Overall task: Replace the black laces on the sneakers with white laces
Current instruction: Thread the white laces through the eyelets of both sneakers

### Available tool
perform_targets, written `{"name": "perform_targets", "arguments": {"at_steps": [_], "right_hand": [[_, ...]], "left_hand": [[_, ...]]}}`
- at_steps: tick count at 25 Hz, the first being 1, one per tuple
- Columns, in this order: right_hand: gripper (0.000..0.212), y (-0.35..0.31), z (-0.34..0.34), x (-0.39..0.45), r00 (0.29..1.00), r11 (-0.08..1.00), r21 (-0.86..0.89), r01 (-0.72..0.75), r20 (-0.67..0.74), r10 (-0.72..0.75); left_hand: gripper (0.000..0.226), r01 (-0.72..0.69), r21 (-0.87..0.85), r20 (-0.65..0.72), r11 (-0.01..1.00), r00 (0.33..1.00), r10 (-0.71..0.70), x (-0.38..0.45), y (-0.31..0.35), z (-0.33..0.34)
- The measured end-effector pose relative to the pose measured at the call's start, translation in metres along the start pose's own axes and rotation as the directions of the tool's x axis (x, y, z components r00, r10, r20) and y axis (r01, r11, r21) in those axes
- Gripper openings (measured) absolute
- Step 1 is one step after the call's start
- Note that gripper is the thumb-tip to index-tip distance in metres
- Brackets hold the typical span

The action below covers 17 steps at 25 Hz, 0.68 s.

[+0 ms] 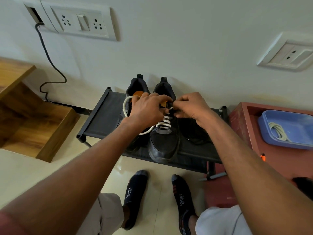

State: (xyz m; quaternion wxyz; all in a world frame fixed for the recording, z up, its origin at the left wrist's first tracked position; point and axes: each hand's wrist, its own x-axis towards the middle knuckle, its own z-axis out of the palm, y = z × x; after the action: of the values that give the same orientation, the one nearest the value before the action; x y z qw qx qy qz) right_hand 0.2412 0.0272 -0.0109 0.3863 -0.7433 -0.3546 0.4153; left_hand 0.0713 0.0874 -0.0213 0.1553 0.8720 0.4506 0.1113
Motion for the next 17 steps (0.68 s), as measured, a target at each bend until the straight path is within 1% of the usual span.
{"name": "perform_targets", "arguments": {"at_steps": [2, 3, 4, 5, 6, 7, 8, 9, 10, 11, 12, 13, 14, 15, 16, 17], "right_hand": [[0.009, -0.005, -0.007, 0.000, 0.998, 0.987, 0.157, -0.042, -0.046, 0.050], [0.012, -0.008, -0.012, 0.001, 0.993, 0.976, 0.217, -0.024, -0.111, 0.050], [0.014, -0.011, -0.017, 0.002, 0.979, 0.971, 0.238, 0.017, -0.200, 0.032], [0.015, -0.012, -0.022, 0.004, 0.954, 0.980, 0.184, 0.071, -0.300, -0.012], [0.015, -0.013, -0.024, 0.005, 0.918, 0.993, 0.032, 0.114, -0.385, -0.093], [0.015, -0.013, -0.026, 0.005, 0.893, 0.974, -0.174, 0.145, -0.402, -0.205], [0.019, -0.013, -0.024, 0.003, 0.902, 0.922, -0.346, 0.175, -0.319, -0.291], [0.022, -0.011, -0.021, 0.003, 0.933, 0.875, -0.438, 0.207, -0.182, -0.312], [0.019, -0.010, -0.015, -0.001, 0.963, 0.854, -0.471, 0.219, -0.036, -0.267], [0.012, -0.007, -0.008, -0.002, 0.976, 0.835, -0.505, 0.217, 0.082, -0.204], [0.008, -0.005, -0.002, -0.004, 0.976, 0.806, -0.550, 0.217, 0.143, -0.165], [0.007, -0.003, 0.002, -0.003, 0.976, 0.786, -0.579, 0.217, 0.146, -0.162], [0.007, -0.005, 0.002, -0.003, 0.978, 0.795, -0.569, 0.208, 0.108, -0.178], [0.008, -0.010, 0.000, -0.004, 0.977, 0.836, -0.516, 0.187, 0.009, -0.213], [0.013, -0.017, -0.006, -0.006, 0.952, 0.883, -0.438, 0.168, -0.158, -0.260], [0.017, -0.024, -0.013, -0.008, 0.884, 0.926, -0.339, 0.169, -0.364, -0.295]], "left_hand": [[0.040, 0.003, 0.013, 0.010, 1.000, 1.000, -0.003, -0.001, 0.000, -0.001], [0.040, 0.002, 0.014, 0.016, 1.000, 1.000, -0.002, -0.001, 0.001, -0.003], [0.040, -0.001, 0.018, 0.019, 1.000, 1.000, 0.001, -0.001, 0.002, -0.003], [0.041, -0.005, 0.024, 0.024, 1.000, 1.000, 0.004, 0.000, 0.002, -0.004], [0.042, -0.011, 0.029, 0.031, 1.000, 0.999, 0.010, 0.000, 0.001, -0.005], [0.043, -0.017, 0.029, 0.045, 0.999, 0.999, 0.015, 0.000, 0.001, -0.005], [0.045, -0.024, 0.029, 0.060, 0.999, 0.998, 0.022, -0.001, 0.001, -0.006], [0.048, -0.036, 0.034, 0.074, 0.999, 0.997, 0.033, -0.001, 0.000, -0.006], [0.051, -0.052, 0.043, 0.087, 0.998, 0.995, 0.048, -0.002, -0.001, -0.006], [0.055, -0.067, 0.051, 0.093, 0.996, 0.994, 0.062, -0.002, -0.001, -0.007], [0.058, -0.076, 0.057, 0.091, 0.995, 0.993, 0.071, -0.002, -0.002, -0.007], [0.060, -0.079, 0.058, 0.085, 0.995, 0.994, 0.074, -0.002, -0.004, -0.008], [0.061, -0.078, 0.055, 0.084, 0.995, 0.994, 0.073, -0.002, -0.005, -0.008], [0.062, -0.077, 0.050, 0.089, 0.996, 0.993, 0.073, -0.002, -0.005, -0.009], [0.063, -0.079, 0.046, 0.095, 0.996, 0.993, 0.074, -0.002, -0.006, -0.009], [0.063, -0.080, 0.043, 0.099, 0.996, 0.992, 0.076, -0.003, -0.006, -0.010]]}}
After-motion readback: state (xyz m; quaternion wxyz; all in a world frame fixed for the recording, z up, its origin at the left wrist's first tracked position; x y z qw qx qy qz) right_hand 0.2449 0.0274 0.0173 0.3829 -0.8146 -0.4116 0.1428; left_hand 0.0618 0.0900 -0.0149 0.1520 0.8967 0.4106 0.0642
